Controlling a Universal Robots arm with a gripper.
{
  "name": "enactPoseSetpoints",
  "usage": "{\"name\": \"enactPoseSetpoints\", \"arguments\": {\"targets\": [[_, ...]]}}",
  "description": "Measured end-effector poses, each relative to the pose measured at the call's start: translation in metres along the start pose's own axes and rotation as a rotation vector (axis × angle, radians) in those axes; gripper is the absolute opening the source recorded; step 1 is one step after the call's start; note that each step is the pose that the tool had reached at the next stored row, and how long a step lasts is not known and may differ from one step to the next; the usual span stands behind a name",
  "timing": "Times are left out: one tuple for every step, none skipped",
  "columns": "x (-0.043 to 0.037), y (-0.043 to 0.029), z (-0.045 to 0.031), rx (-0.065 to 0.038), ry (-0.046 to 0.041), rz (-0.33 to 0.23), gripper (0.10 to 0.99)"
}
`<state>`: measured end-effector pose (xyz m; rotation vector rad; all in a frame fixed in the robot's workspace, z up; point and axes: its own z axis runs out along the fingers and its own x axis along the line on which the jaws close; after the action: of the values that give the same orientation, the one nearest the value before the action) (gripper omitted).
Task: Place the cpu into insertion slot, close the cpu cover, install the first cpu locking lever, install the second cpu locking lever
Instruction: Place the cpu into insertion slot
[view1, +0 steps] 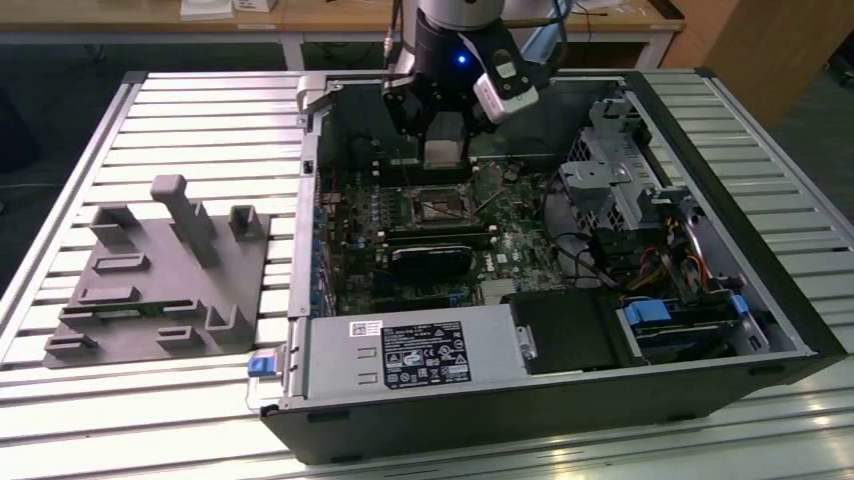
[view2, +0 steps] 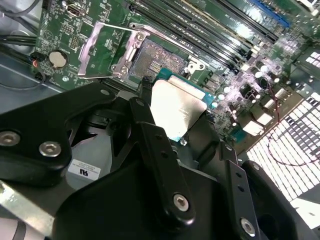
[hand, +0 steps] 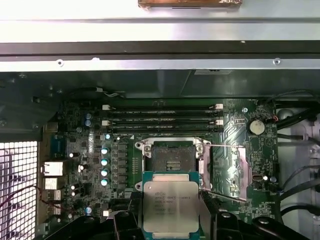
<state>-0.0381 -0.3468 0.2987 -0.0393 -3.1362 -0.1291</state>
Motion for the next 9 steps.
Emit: {"name": "enactPoseSetpoints", "arguments": {"targets": [[0.0,0.0005,0.0016,0.0,0.0001,0.0,0.537],[-0.0001,0.001,0.0032,0.001,0.0,0.0,0.537],[-0.0003,0.0015,0.0047,0.001,0.0,0.0,0.537],[-0.0005,0.0018,0.006,0.001,-0.0001,0.0,0.537],[-0.0008,0.0022,0.0072,0.002,0.0,0.0,0.537],[-0.0012,0.0024,0.0083,0.002,0.0,0.0,0.537],[-0.0017,0.0027,0.0095,0.003,-0.0001,0.0,0.537],[-0.002,0.0029,0.0105,0.003,-0.0001,0.0,0.537],[-0.0025,0.003,0.0115,0.004,-0.0001,0.0,0.537]]}}
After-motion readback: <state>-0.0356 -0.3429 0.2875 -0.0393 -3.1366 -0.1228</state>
